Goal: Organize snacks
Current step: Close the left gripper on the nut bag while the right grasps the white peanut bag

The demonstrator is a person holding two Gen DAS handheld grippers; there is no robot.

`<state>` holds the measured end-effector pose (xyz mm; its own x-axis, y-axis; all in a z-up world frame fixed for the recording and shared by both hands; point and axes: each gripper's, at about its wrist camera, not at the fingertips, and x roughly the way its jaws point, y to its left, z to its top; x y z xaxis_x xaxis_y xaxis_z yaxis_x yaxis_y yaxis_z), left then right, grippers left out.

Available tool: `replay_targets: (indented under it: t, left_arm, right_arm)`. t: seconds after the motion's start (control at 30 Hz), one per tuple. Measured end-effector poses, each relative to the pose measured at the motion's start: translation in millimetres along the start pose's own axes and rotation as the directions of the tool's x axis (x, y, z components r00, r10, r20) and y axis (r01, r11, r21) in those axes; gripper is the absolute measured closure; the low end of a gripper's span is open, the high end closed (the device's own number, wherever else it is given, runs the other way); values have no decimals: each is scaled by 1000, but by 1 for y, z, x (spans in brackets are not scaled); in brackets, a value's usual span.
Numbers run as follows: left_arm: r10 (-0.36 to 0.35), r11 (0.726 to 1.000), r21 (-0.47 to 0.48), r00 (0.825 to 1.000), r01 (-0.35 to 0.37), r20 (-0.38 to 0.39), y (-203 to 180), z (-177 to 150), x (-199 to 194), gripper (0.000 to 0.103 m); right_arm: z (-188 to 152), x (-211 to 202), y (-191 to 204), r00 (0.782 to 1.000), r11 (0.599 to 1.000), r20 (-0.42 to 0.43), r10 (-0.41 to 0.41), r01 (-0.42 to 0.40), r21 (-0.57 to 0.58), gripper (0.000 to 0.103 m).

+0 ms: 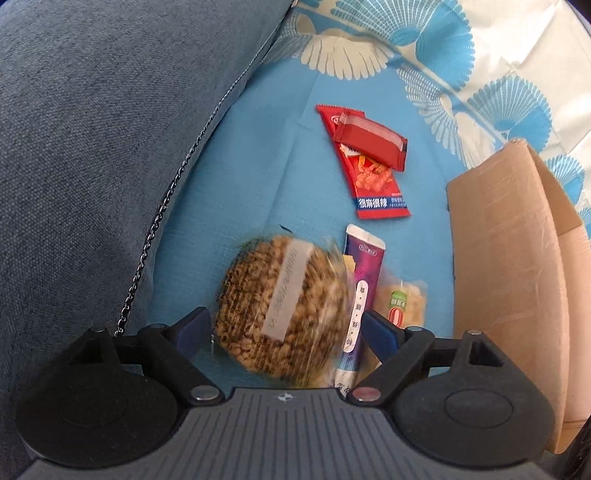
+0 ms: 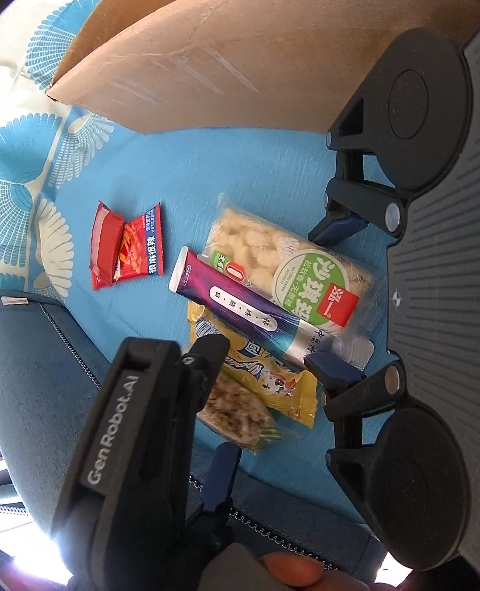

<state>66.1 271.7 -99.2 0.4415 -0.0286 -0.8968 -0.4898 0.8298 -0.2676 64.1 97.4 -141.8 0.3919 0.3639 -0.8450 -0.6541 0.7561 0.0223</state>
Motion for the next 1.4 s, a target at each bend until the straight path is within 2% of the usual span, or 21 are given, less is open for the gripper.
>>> replay_targets:
  t: [0.07, 0.17, 0.23, 0.3, 0.4, 0.53, 0.7, 0.8, 0.87, 0.93, 0.97, 1.03, 1.17, 1.33, 1.37, 1.4]
  left_arm:
    - [9, 1000, 1, 1000, -9, -9, 0, 0, 2, 14]
    - [22, 1000, -9, 1000, -22, -3, 2, 0, 2, 25]
    - [24, 1000, -17, 1000, -24, 2, 3, 0, 2, 31]
    - [19, 1000, -18, 1000, -19, 8, 4, -1, 0, 51]
    - [5, 1000, -27, 1000, -5, 21, 7, -1, -5, 64]
    - [-4, 1000, -13, 999, 5, 54, 7, -1, -12, 67]
    - [-67, 997, -27, 994, 69, 90, 11, 0, -20, 70]
    - [-146, 987, -51, 987, 149, 64, 13, 2, -18, 69]
    - [-161, 985, -51, 986, 163, 43, 12, 2, -15, 69]
    - [-153, 987, -39, 988, 155, 30, 9, 2, -14, 68]
    - [-140, 990, -30, 990, 140, 27, 7, 2, -13, 62]
    - [-101, 995, -17, 994, 102, 41, 4, 2, -14, 54]
    - [-37, 999, -10, 996, 38, 85, 5, 1, -18, 47]
    - [-16, 1000, 11, 997, 16, 76, 6, 4, -14, 49]
    - [-11, 1000, 13, 997, 11, 77, 6, 5, -12, 54]
    - [-9, 1000, 15, 997, 8, 78, 5, 6, -11, 63]
  right_arm:
    - [0, 0, 0, 1000, 1000, -1, 8, -8, -2, 40]
    - [0, -1, 0, 1000, 1000, 0, 14, -14, -12, 48]
    - [0, -2, 0, 1000, 1000, 5, 27, -27, -10, 61]
    - [-2, -4, -1, 999, 999, 4, 36, -36, -14, 63]
    - [-5, -8, 2, 1000, 999, 8, 26, -25, -29, 64]
    - [-7, -16, 0, 1000, 999, 21, 3, -2, -50, 65]
    - [-9, -25, -5, 1000, 998, 20, 0, 1, -56, 65]
    - [-10, -25, -7, 1000, 998, -20, 18, -19, -55, 65]
    - [-10, -25, -8, 1000, 999, -23, 13, -14, -51, 65]
    - [-9, -25, -9, 1000, 999, -10, 18, -19, -38, 62]
    - [-8, -25, -9, 1000, 999, -1, 19, -19, -28, 62]
    - [-7, -23, -9, 1000, 1000, 7, 17, -17, -18, 54]
    - [-4, -17, -5, 1000, 1000, 1, 4, -4, -20, 54]
    - [0, -9, -5, 1000, 1000, -18, -12, 12, -1, 53]
    - [0, -8, -6, 1000, 1000, -19, -12, 12, 5, 53]
    - [1, -7, -6, 1000, 1000, -18, -11, 11, 10, 53]
